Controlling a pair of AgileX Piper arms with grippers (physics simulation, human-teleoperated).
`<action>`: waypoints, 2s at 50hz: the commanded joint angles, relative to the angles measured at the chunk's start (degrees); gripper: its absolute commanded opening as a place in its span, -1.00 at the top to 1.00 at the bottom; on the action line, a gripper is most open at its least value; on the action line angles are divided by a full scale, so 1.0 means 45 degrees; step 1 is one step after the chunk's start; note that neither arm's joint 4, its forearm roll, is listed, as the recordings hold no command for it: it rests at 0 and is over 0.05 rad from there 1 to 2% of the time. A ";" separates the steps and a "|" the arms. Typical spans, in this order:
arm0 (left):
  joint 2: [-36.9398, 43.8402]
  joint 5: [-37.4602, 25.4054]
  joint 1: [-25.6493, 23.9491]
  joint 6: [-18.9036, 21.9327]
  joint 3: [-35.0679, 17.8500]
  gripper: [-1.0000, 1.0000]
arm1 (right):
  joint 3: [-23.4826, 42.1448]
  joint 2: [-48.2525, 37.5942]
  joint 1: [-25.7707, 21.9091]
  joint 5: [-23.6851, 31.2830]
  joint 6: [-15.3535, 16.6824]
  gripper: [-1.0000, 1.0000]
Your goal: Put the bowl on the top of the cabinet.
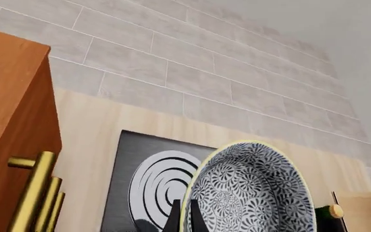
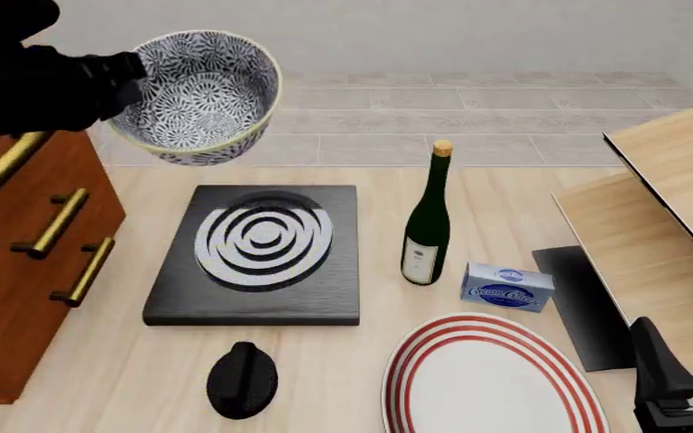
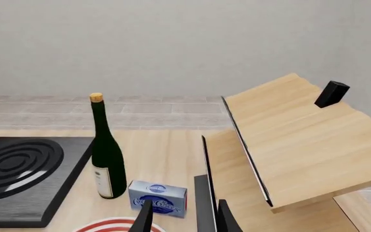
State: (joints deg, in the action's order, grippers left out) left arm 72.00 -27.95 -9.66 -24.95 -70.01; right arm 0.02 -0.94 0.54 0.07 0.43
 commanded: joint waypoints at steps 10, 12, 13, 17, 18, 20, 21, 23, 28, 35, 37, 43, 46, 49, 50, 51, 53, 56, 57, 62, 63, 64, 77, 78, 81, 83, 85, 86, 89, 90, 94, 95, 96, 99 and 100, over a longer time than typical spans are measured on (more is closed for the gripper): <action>0.1088 -0.1185 0.1120 -0.0588 -0.1075 1.00 | 0.0008 -0.0095 0.0014 -0.0084 -0.0001 -1.00; 0.1131 -0.1320 0.1088 -0.0595 -0.1217 1.00 | 0.0006 -0.0109 0.0018 -0.0088 -0.0013 -1.00; 0.1150 -0.1343 0.1140 -0.0634 -0.1231 1.00 | 0.0006 -0.0112 0.0014 -0.0089 -0.0017 -1.00; 0.1276 -0.1463 0.1018 -0.0617 -0.1393 1.00 | 0.0006 -0.0093 0.0018 -0.0073 -0.0018 -1.00; 0.1291 -0.1512 0.1041 -0.0606 -0.1459 1.00 | -0.0003 -0.0002 0.0023 0.0008 -0.0026 -1.00; 0.1369 -0.1641 0.0945 -0.0692 -0.1616 1.00 | -0.0003 0.0030 0.0022 0.0035 -0.0028 -1.00; 0.1387 -0.1695 0.0960 -0.0682 -0.1681 1.00 | -0.0003 0.0030 0.0022 0.0035 -0.0028 -1.00; 0.1453 -0.1871 0.1063 -0.0505 -0.1945 1.00 | -0.0001 0.0053 0.0025 0.0061 -0.0041 -1.00; 0.1671 -0.2112 0.1216 -0.0291 -0.2286 1.00 | 0.0001 0.0005 0.0021 0.0015 -0.0052 -1.00; 0.2083 -0.2722 0.1433 0.0006 -0.2909 1.00 | -0.0002 -0.0006 0.0018 -0.0005 -0.0037 -1.00; 0.2151 -0.2831 0.1458 0.0024 -0.3036 1.00 | -0.0002 0.0005 0.0029 0.0001 -0.0040 -1.00; 0.2395 -0.3315 0.1552 -0.0162 -0.3492 1.00 | 0.0006 -0.0090 0.0024 -0.0086 -0.0017 -1.00; 0.2405 -0.3450 0.1612 -0.0198 -0.3684 1.00 | 0.0006 -0.0101 0.0013 -0.0092 -0.0006 -1.00; 0.2407 -0.3619 0.1594 -0.0283 -0.3861 1.00 | 0.0006 -0.0101 0.0019 -0.0093 -0.0006 -1.00; 0.2403 -0.3673 0.1657 -0.0295 -0.3919 1.00 | 0.0006 -0.0101 0.0019 -0.0093 -0.0006 -1.00; 0.2399 -0.3724 0.1705 -0.0337 -0.3964 1.00 | 0.0005 -0.0084 0.0019 -0.0078 -0.0008 -1.00; 0.2403 -0.3851 0.1713 -0.0397 -0.4126 1.00 | 0.0006 -0.0067 0.0017 -0.0061 -0.0008 -1.00; 0.2339 -0.3942 0.1802 -0.0660 -0.4183 1.00 | 0.0005 -0.0059 0.0018 -0.0050 -0.0015 -1.00; 0.2299 -0.3892 0.1927 -0.0709 -0.4095 1.00 | 0.0006 -0.0051 0.0022 -0.0040 -0.0018 -1.00; 0.2265 -0.4021 0.1960 -0.0850 -0.4228 1.00 | -0.0002 0.0064 0.0014 0.0059 -0.0015 -1.00; 0.2258 -0.4049 0.1948 -0.0892 -0.4252 1.00 | -0.0002 0.0073 0.0016 0.0067 -0.0016 -1.00; 0.2246 -0.4102 0.1998 -0.0952 -0.4290 1.00 | -0.0002 0.0094 0.0012 0.0086 -0.0015 -1.00; 0.1945 -0.4810 0.2726 -0.1353 -0.5236 1.00 | 0.0007 0.0001 0.0010 0.0007 0.0003 -1.00; 0.1915 -0.4908 0.2839 -0.1343 -0.5376 1.00 | 0.0005 0.0004 0.0015 0.0013 -0.0004 -1.00; 0.1905 -0.5050 0.2917 -0.1377 -0.5553 1.00 | 0.0004 0.0020 0.0014 0.0030 -0.0001 -1.00; 0.1904 -0.5321 0.3200 -0.1371 -0.5841 1.00 | 0.0003 -0.0009 0.0010 0.0013 -0.0012 -1.00; 0.1896 -0.5429 0.3391 -0.1321 -0.5988 1.00 | 0.0003 -0.0019 0.0010 0.0006 -0.0017 -1.00; 0.1898 -0.5507 0.3493 -0.1356 -0.6031 1.00 | 0.0003 -0.0030 0.0011 -0.0002 -0.0033 -1.00; 0.1925 -0.5685 0.3740 -0.1286 -0.6251 1.00 | 0.0003 -0.0049 0.0016 -0.0021 -0.0049 -1.00; 0.1952 -0.5733 0.3699 -0.1266 -0.6337 1.00 | 0.0004 -0.0055 0.0023 -0.0025 -0.0057 -1.00; 0.2053 -0.6086 0.4152 -0.1023 -0.6779 1.00 | 0.0006 -0.0037 0.0044 -0.0010 -0.0081 -1.00; 0.2064 -0.6156 0.4257 -0.0970 -0.6870 1.00 | 0.0006 -0.0024 0.0048 0.0000 -0.0095 -1.00; 0.2066 -0.6205 0.4300 -0.0978 -0.6943 1.00 | 0.0006 -0.0019 0.0054 0.0008 -0.0105 -1.00; 0.2069 -0.6352 0.4626 -0.0912 -0.7125 1.00 | 0.0007 -0.0018 0.0063 0.0006 -0.0115 -1.00; 0.2127 -0.6499 0.4718 -0.0828 -0.7317 1.00 | 0.0007 -0.0031 0.0069 -0.0010 -0.0128 -1.00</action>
State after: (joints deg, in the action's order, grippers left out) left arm 81.31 -54.22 7.76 -30.06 -98.82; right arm 0.04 -1.04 0.72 0.08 0.10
